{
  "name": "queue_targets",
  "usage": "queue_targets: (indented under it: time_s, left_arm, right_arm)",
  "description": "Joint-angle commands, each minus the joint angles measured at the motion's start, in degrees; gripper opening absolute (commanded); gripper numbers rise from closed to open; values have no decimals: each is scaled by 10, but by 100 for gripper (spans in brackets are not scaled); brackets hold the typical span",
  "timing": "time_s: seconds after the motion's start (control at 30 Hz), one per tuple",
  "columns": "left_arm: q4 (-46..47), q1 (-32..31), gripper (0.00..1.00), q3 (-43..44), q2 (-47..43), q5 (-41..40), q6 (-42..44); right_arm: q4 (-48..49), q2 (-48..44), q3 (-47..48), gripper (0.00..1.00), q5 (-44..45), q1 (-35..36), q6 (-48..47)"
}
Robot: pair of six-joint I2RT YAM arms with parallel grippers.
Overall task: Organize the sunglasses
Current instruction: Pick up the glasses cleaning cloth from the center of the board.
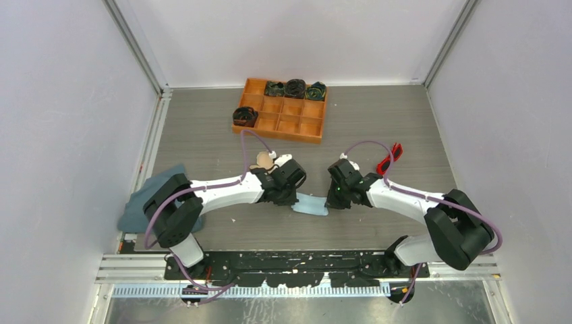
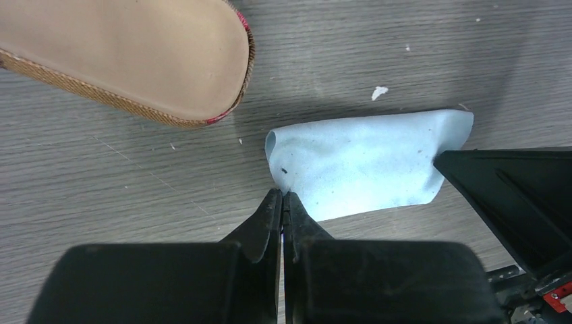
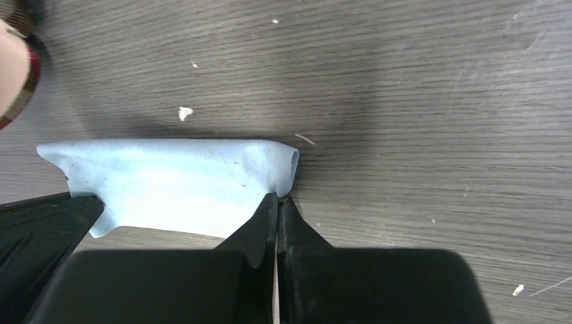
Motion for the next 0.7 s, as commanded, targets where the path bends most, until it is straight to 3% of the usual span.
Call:
queue_targets:
  time_s: [0.0, 0.27, 0.67]
  left_arm:
    - [-11, -1, 0, 22, -30, -25, 27]
    - [-34, 11, 1, 53, -51, -20, 55]
    - [-57, 83, 1, 68, -99, 6, 115]
  right_arm:
    - [-15, -29, 37, 0, -1, 3, -7]
    - [-22, -36, 68, 1, -6, 6, -5]
    - [-19, 1, 137, 1, -6, 10, -2]
